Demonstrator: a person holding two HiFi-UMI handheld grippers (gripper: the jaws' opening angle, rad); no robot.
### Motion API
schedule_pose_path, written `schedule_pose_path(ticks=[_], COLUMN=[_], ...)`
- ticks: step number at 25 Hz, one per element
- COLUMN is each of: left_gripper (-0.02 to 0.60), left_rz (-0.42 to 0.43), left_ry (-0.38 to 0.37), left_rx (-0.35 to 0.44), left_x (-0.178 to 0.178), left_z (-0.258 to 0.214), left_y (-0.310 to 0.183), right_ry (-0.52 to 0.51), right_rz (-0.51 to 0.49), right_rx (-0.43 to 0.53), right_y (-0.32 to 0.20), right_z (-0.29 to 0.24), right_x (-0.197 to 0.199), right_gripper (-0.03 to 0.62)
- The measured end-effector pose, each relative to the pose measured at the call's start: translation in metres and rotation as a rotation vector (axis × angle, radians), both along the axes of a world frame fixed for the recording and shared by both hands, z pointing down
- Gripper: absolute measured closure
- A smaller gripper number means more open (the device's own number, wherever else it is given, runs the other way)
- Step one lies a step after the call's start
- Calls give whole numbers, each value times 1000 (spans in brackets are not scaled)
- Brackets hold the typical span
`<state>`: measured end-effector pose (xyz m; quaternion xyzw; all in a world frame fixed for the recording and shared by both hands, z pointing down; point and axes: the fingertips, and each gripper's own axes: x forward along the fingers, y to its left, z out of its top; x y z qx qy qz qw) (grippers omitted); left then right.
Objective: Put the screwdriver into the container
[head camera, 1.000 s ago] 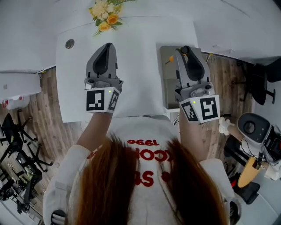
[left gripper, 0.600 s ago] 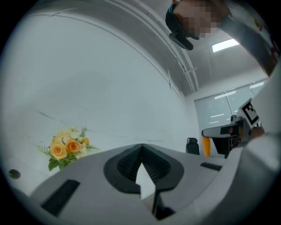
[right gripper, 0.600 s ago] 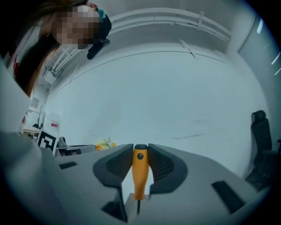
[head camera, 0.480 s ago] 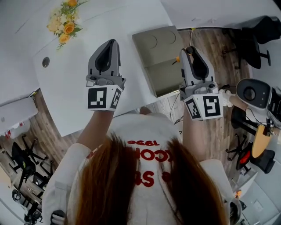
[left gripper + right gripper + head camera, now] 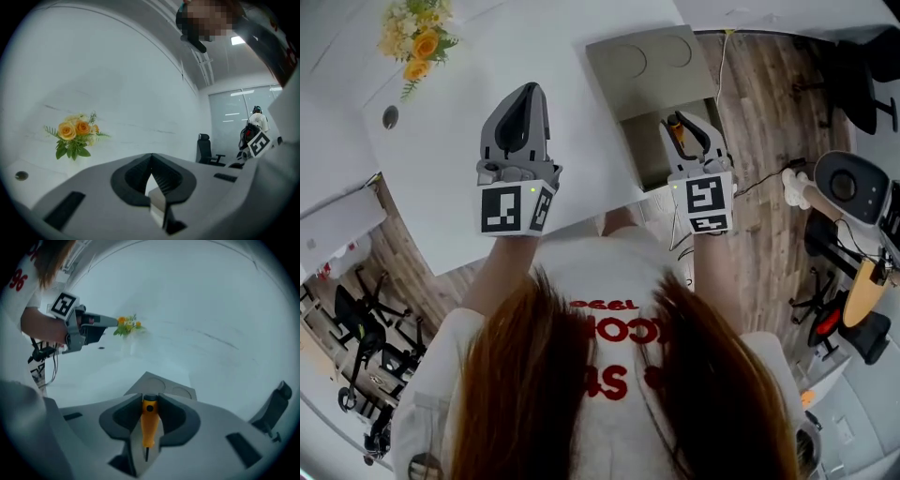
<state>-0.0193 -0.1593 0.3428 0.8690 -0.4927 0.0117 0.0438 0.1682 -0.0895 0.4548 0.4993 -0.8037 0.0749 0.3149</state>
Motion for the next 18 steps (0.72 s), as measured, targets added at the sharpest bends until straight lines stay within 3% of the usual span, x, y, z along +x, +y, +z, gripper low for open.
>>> schedule_pose_path(ticks=[6,18], left_gripper=[574,574], left_rz=[-16,-45], left_ry=[-21,-66], left_rx=[-28,-52], left_x=[-9,-22], left_z=[10,17], left_y=[3,12], right_ry=[184,136], right_rz=[-98,-51], right_rx=[-116,-263], right_y=[11,13], right_z=[54,110], right_x=[-3,2], right_gripper=[490,469])
